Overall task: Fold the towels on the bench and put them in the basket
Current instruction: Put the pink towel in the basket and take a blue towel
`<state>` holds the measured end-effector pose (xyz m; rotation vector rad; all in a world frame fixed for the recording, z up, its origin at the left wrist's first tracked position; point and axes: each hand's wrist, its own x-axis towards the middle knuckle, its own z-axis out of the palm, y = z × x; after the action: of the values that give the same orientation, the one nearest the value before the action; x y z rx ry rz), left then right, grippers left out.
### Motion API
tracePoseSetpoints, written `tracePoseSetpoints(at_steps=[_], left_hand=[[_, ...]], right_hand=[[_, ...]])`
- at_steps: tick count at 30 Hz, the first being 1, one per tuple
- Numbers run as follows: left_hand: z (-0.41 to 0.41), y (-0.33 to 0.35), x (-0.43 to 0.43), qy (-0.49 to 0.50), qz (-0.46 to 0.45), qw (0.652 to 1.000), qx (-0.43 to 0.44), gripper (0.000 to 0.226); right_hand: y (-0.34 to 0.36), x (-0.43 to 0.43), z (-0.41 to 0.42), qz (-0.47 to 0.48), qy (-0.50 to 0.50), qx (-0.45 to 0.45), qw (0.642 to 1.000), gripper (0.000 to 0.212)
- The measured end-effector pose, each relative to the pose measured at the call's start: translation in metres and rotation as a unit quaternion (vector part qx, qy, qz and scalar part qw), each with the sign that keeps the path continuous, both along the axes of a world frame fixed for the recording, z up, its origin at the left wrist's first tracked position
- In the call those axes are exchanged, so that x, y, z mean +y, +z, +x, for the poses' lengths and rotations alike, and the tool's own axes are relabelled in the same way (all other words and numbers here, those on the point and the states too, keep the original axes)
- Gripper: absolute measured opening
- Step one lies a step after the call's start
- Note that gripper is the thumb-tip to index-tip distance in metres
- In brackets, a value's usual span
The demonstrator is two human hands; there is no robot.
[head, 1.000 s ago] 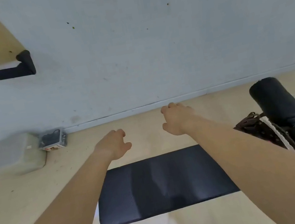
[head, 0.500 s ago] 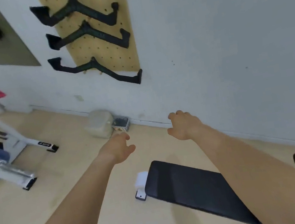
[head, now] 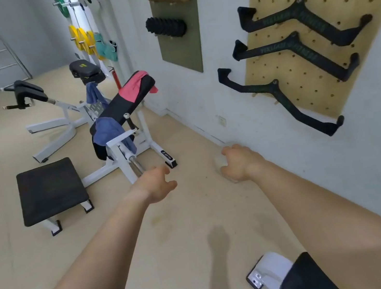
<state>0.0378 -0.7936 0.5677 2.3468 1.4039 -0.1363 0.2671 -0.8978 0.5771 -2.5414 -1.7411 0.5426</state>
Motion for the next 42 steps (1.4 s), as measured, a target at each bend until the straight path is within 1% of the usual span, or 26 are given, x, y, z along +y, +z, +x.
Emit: tracePoseSetpoints(at_steps=[6,10,13,17,19,22,24,26,27,29,33,37,42], left_hand=[[-0.071,0.012,0.099,0.052,-0.009,0.999,-0.001,0.05],[-0.1,0.014,0.163,0.082,-0.014,0.997,-0.008,0.049],[-0.115,0.008,0.217,0.106,-0.021,0.994,-0.012,0.053],[-0.129,-0.001,0.297,0.128,-0.011,0.992,-0.004,0.054],[-0.136,-0.005,0.342,0.139,-0.01,0.99,0.004,0.054],[-0.149,-0.009,0.413,0.161,-0.016,0.987,0.025,0.053],[-0.159,-0.011,0.46,0.174,-0.019,0.984,0.038,0.051],[-0.169,-0.012,0.506,0.188,-0.019,0.981,0.036,0.05],[-0.175,-0.013,0.527,0.194,-0.02,0.98,0.03,0.05],[-0.185,-0.015,0.567,0.202,-0.019,0.979,0.016,0.049],[-0.207,-0.024,0.649,0.209,-0.006,0.978,-0.011,0.047],[-0.241,-0.042,0.744,0.198,-0.013,0.98,-0.018,0.049],[-0.289,-0.065,0.863,0.157,-0.035,0.987,-0.001,0.047]], right_hand=[[0.009,0.129,-0.068,-0.001,0.059,0.002,0.998,0.058],[0.011,0.206,-0.096,-0.003,0.093,-0.001,0.996,0.057],[0.003,0.266,-0.11,-0.013,0.112,0.007,0.994,0.057],[-0.014,0.357,-0.122,-0.019,0.135,0.006,0.991,0.048],[-0.019,0.407,-0.126,-0.019,0.146,0.018,0.989,0.049],[-0.019,0.487,-0.13,-0.016,0.163,0.042,0.986,0.043],[-0.015,0.541,-0.131,-0.015,0.16,0.052,0.986,0.037],[-0.014,0.596,-0.132,-0.006,0.164,0.063,0.984,0.025],[-0.015,0.622,-0.134,-0.002,0.167,0.069,0.984,0.024],[-0.016,0.67,-0.14,-0.001,0.173,0.077,0.982,0.03],[-0.029,0.759,-0.164,-0.021,0.188,0.06,0.98,0.049],[-0.052,0.851,-0.198,-0.025,0.192,0.058,0.979,0.042],[-0.079,0.957,-0.242,-0.045,0.164,0.047,0.984,0.043]])
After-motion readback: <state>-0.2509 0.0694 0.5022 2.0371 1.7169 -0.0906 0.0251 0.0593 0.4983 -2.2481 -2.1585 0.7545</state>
